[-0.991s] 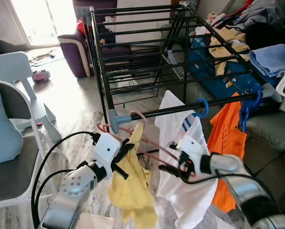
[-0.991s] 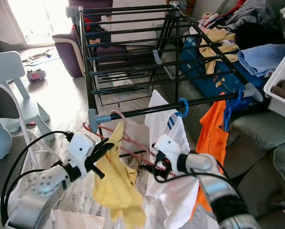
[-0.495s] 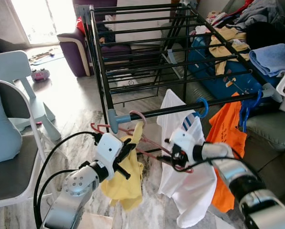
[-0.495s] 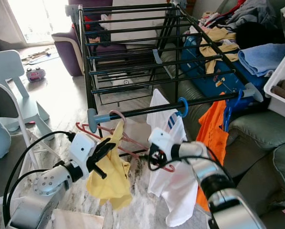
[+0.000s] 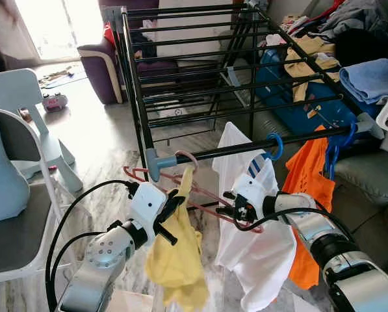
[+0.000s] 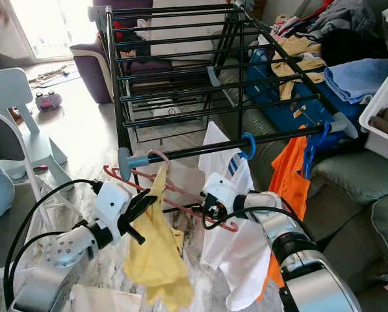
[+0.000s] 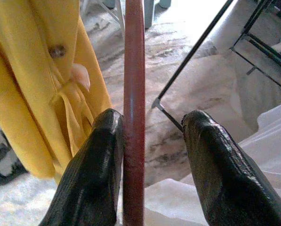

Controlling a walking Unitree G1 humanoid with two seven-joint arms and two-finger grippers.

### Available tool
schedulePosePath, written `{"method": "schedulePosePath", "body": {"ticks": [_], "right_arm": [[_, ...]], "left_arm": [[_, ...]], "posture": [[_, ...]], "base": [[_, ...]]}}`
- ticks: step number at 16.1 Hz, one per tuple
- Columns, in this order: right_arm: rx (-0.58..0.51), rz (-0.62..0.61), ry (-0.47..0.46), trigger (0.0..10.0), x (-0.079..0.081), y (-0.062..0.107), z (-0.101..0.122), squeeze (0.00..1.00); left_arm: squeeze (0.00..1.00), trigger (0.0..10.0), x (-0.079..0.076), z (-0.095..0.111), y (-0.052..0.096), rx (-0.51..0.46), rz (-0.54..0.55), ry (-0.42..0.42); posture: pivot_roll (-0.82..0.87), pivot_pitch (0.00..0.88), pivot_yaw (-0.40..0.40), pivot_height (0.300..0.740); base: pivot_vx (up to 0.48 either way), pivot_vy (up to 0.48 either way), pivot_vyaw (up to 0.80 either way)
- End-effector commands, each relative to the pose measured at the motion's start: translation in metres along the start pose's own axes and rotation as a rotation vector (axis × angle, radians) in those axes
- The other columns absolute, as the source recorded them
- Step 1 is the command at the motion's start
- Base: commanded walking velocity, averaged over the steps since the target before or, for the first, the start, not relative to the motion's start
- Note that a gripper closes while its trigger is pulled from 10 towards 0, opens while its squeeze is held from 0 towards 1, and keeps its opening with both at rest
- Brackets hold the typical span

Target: Hang hanger

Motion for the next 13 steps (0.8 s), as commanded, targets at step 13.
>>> {"method": "schedulePosePath", "body": {"ticks": [13], "right_arm": [[-0.066, 0.024, -0.016, 0.0, -0.006, -0.014, 0.022, 0.00]], "left_arm": [[0.00, 10.0, -0.006, 0.004, -0.002, -0.025, -0.011, -0.029]], "posture": [[-0.08, 0.000, -0.025, 0.740]], "base": [[0.000, 0.000, 0.00]]}}
Point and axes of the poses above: a point about 5 cm out from each wrist's last joint towards the gripper, its own y axis pointing back from the gripper into the wrist, its own z axis along the axis of the wrist's last joint, x = y × z, the point moved 1 cm from there along -y, pointing out of the wrist towards the gripper, and after that the axes turned 12 degrees about y, right-handed, at the moved point
